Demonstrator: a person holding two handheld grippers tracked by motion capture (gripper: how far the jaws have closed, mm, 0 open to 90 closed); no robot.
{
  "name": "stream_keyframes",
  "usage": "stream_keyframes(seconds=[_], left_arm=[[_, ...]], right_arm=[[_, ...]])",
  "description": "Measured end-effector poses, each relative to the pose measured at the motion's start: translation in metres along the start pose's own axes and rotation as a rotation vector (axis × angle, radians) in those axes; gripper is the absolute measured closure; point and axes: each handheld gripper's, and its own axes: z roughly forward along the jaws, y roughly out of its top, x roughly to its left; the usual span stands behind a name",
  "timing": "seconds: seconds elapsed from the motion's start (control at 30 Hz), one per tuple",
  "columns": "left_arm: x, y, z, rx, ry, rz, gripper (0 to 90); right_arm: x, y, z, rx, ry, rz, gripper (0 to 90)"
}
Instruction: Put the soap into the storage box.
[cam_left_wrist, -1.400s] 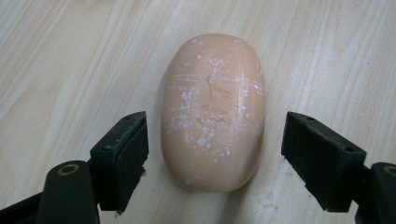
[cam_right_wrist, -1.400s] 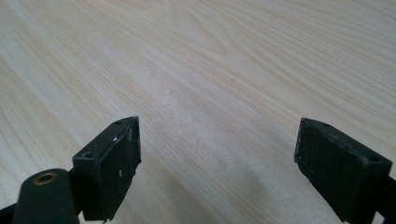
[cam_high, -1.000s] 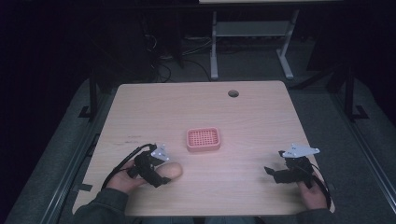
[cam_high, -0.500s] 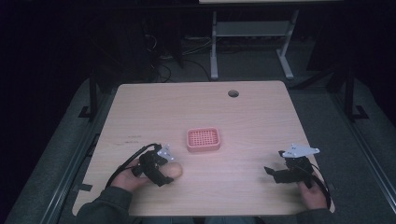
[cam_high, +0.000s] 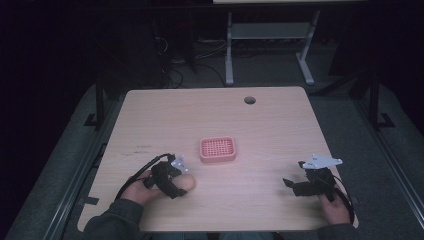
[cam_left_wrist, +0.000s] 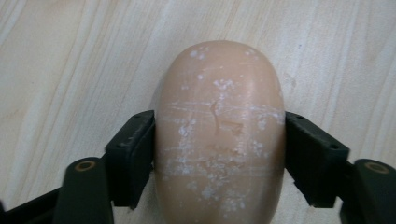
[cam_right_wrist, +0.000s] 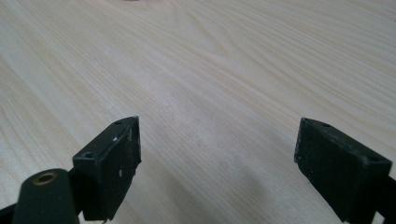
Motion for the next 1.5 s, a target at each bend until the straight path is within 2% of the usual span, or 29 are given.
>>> stream_keyframes(seconds=[0.33, 0.73, 1.2, 1.33, 1.5], left_arm=[[-0.001, 0.001, -0.001, 0.009, 0.01, 0.002, 32.2], [0.0, 0.004, -0.006, -0.005, 0.023, -0.004, 32.3], [0.007, 0.022, -0.006, 0.003, 0.002, 0.011, 32.3], [0.009, 0.026, -0.007, 0.018, -0.005, 0.014, 32.3], [0.012, 0.032, -0.011, 0.015, -0.01, 0.023, 32.3]], right_arm=[[0.0, 0.0, 0.0, -0.003, 0.0, 0.001, 14.1], [-0.002, -0.002, -0.003, -0.022, -0.007, 0.014, 14.1], [-0.002, -0.003, -0.006, -0.037, -0.01, 0.024, 14.1], [0.0, -0.003, -0.006, -0.035, -0.009, 0.024, 14.1], [0.001, -0.002, -0.007, -0.04, -0.009, 0.018, 14.1]])
